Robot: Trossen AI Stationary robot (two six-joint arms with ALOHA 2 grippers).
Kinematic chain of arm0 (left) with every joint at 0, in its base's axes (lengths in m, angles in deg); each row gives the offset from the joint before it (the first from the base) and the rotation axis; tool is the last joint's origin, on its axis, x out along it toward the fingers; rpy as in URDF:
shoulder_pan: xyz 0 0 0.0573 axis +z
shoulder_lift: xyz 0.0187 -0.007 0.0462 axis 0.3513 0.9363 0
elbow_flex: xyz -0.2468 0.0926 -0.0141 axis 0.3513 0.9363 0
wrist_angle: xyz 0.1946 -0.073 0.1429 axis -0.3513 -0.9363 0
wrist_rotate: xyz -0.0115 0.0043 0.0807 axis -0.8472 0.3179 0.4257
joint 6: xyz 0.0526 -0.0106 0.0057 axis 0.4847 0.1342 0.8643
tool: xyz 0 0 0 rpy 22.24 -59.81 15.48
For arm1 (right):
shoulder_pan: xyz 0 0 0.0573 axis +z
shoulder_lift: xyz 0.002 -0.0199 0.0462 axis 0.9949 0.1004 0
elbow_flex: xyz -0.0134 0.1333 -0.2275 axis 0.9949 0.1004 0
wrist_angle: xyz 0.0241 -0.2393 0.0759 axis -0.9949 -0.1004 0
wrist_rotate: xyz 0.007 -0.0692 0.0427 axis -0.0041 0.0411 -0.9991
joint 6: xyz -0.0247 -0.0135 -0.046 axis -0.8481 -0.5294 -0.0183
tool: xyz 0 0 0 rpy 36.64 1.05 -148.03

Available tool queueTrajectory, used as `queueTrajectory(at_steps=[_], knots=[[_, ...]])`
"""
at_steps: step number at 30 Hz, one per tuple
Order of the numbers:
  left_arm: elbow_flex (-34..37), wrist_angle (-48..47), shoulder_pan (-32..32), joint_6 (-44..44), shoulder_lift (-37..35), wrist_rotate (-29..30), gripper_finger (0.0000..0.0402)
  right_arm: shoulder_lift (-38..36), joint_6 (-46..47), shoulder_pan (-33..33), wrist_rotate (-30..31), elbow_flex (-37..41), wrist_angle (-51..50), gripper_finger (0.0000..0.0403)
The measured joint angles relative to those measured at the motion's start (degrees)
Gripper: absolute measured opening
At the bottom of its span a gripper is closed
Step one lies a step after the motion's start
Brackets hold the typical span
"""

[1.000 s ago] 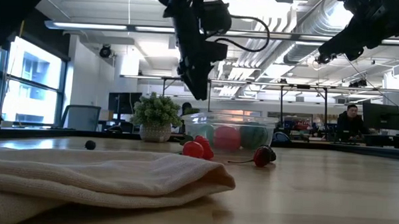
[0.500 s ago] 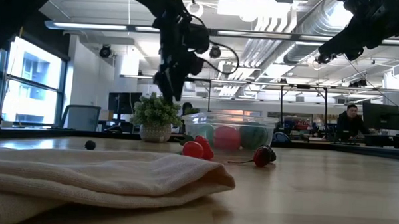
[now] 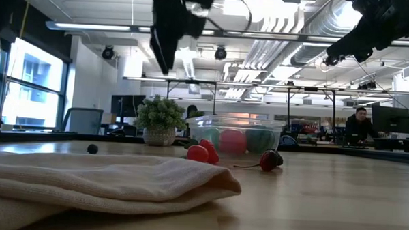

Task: Pick and placing Produce into tupperware
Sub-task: Put the blueberry into the transparent bin

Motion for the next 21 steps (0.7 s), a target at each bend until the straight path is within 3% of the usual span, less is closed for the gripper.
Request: queueTrajectory(at_steps=[4, 8, 15, 21], knots=[[3.5, -0.2, -2.6, -5.0, -7.2, 7.6, 0.0296, 0.0, 0.0, 0.0, 0.0, 0.0, 0.0, 0.0000], [12.6, 5.4, -2.8, -9.3, -16.5, 9.2, 0.0296, 0.0, 0.0, 0.0, 0.0, 0.0, 0.0, 0.0000], [36.6, 28.0, -2.6, -8.7, -33.1, -2.2, 0.0296, 0.0, 0.0, 0.0, 0.0, 0.0, 0.0, 0.0000], [54.4, 44.9, -2.7, -7.8, -42.3, -12.4, 0.0296, 0.0, 0.0, 0.0, 0.0, 0.0, 0.0, 0.0000]])
